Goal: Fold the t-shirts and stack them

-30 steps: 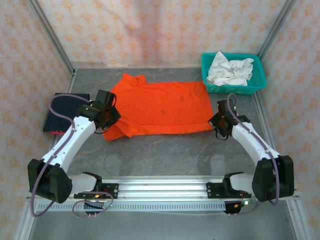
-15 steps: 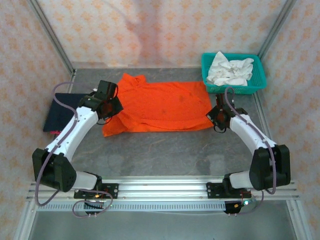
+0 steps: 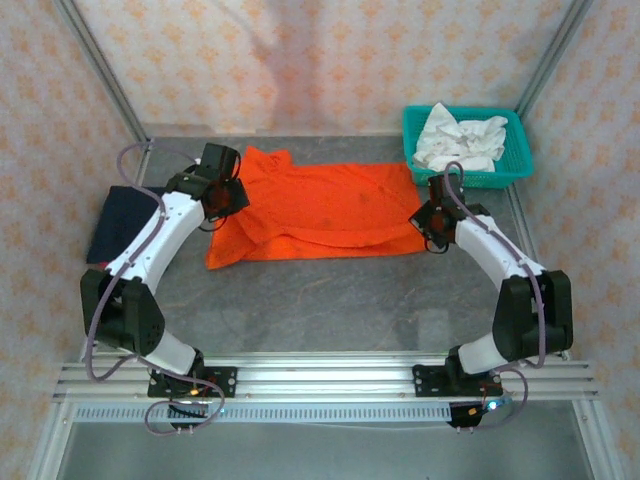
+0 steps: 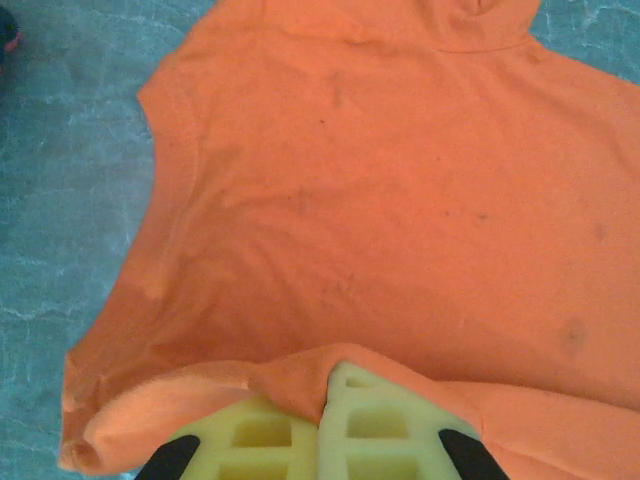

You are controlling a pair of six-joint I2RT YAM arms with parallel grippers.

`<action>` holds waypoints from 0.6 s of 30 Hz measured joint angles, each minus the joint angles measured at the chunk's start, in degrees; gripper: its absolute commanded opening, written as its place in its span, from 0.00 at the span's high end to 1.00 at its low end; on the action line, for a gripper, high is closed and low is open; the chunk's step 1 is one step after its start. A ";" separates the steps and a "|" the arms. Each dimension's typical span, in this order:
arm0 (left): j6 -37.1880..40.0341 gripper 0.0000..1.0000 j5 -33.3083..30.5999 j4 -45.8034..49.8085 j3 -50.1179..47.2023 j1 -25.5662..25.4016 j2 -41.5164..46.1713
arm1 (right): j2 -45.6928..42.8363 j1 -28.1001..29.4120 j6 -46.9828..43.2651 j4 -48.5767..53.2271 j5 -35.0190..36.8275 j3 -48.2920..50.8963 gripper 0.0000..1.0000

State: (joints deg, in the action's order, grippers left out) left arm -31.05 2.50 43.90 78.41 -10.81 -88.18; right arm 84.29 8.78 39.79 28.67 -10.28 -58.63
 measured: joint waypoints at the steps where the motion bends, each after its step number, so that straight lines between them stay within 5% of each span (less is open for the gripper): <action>1: 0.39 1.00 0.00 0.00 0.44 0.00 -0.48 | 0.22 0.00 -0.04 -0.02 0.02 -0.15 1.00; 18: 7.26 1.00 0.44 -1.44 8.28 0.70 -10.58 | 7.58 -0.37 -1.11 -1.40 -0.20 -5.35 0.99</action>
State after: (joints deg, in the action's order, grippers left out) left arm -23.79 2.94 42.46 86.70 -10.11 -98.76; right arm 91.88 8.40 38.68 27.27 -10.48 -63.99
